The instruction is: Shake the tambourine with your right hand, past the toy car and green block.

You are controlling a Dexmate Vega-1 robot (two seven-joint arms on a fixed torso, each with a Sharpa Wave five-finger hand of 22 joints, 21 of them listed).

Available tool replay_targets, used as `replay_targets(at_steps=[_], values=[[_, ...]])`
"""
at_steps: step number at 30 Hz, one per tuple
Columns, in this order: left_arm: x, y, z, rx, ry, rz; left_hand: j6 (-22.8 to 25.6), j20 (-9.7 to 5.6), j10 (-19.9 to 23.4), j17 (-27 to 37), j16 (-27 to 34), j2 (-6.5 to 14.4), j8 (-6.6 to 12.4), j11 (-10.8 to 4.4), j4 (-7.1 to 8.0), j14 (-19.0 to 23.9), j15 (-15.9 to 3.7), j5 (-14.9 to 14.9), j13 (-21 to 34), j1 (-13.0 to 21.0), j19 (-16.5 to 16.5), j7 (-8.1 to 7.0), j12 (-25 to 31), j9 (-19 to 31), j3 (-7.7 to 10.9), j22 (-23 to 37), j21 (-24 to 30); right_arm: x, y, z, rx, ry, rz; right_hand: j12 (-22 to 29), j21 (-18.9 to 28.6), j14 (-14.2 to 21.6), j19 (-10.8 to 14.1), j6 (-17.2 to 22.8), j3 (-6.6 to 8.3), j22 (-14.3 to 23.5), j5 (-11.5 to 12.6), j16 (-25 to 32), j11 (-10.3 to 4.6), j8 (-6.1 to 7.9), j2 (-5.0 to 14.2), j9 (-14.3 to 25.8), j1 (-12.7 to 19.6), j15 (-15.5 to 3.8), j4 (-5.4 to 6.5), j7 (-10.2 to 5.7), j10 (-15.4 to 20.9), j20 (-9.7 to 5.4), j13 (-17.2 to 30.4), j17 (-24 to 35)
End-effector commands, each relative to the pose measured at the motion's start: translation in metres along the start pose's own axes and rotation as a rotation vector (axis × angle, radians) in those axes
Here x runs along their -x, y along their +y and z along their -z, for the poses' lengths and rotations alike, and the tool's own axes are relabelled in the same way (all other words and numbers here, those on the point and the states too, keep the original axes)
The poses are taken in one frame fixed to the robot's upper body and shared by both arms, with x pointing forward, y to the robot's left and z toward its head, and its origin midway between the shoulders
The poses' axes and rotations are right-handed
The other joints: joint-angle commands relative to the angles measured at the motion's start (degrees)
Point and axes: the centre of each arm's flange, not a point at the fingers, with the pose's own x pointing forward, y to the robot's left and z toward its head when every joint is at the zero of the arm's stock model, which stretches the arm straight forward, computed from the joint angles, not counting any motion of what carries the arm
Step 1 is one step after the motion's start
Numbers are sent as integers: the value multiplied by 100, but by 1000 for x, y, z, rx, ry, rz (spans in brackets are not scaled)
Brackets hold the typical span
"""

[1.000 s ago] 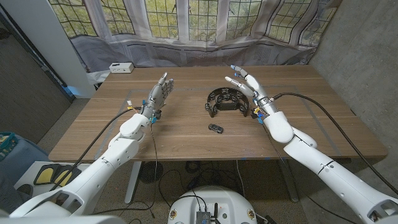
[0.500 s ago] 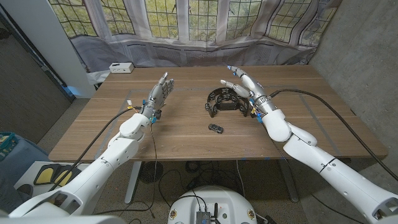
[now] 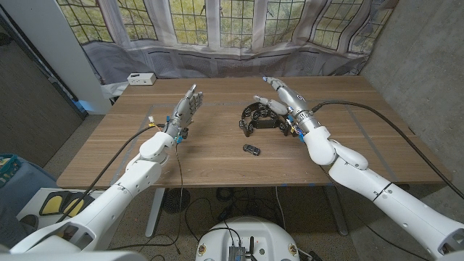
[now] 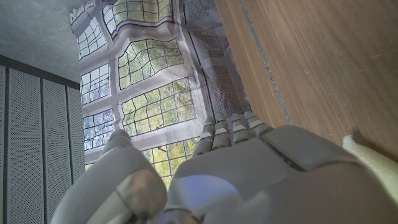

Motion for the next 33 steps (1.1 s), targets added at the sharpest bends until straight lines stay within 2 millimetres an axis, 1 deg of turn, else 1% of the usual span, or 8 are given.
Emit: replay_targets(at_steps=[1,9,12,18,24,26,27,33], values=[[2,1,-2,-3,-5,-3,43,54,29,8,-8,55,2,15,-29,35,0,-20,3,34,-5,80,38,25,-2,33,37,-4,4,-7,134,6,-62,19,57,84,108,107,35,22,-12,48,-5,35,-3,9,62,-19,31,10,80,14,34,11],[5,4,0,-3,-3,-8,47,54,34,8,-10,67,-3,9,-36,40,1,-24,3,42,-1,76,35,25,4,33,37,-10,8,-13,149,14,-109,41,60,151,136,211,37,26,-11,69,-15,69,3,10,72,-12,36,-8,158,27,36,17],[4,4,1,0,-3,-3,55,56,36,8,-11,71,-2,15,-39,42,0,-25,3,45,-1,72,33,25,6,33,37,-13,7,-16,164,15,-130,50,76,208,191,216,62,27,-3,85,-14,66,30,11,116,-41,22,-2,195,10,37,16],[3,3,2,4,-5,7,62,57,35,8,-13,78,-4,30,-45,45,-1,-28,3,50,-1,71,29,25,9,33,36,-19,6,-20,189,25,-157,42,94,282,263,203,103,28,9,105,-2,56,64,12,194,-22,-4,10,196,17,39,15],[2,3,1,5,-9,13,66,57,38,8,-14,83,-6,23,-49,48,1,-30,3,54,0,68,27,25,11,33,36,-26,8,-22,209,46,-220,26,161,428,496,185,168,32,21,146,0,41,91,14,342,-15,-51,15,196,47,42,19],[3,3,1,3,-8,13,73,56,33,8,-15,86,-5,22,-52,49,0,-31,3,55,1,69,24,25,12,33,36,-29,8,-23,211,52,-241,27,181,488,573,202,187,32,23,163,1,45,92,14,390,-18,-63,-48,210,65,43,20],[3,4,0,3,-8,14,80,56,35,8,-16,87,-3,19,-53,48,3,-31,3,56,1,73,23,25,13,33,36,-30,8,-24,217,58,-251,31,183,514,593,225,198,32,25,171,0,53,96,14,417,-8,-69,-77,225,73,43,21],[4,5,-1,2,-12,14,89,58,35,8,-17,92,-3,19,-58,51,-1,-33,3,60,-1,76,20,25,15,33,34,-36,8,-26,248,80,-300,31,186,548,642,220,235,30,31,173,-22,48,90,14,513,-27,-101,-83,245,96,44,19]])
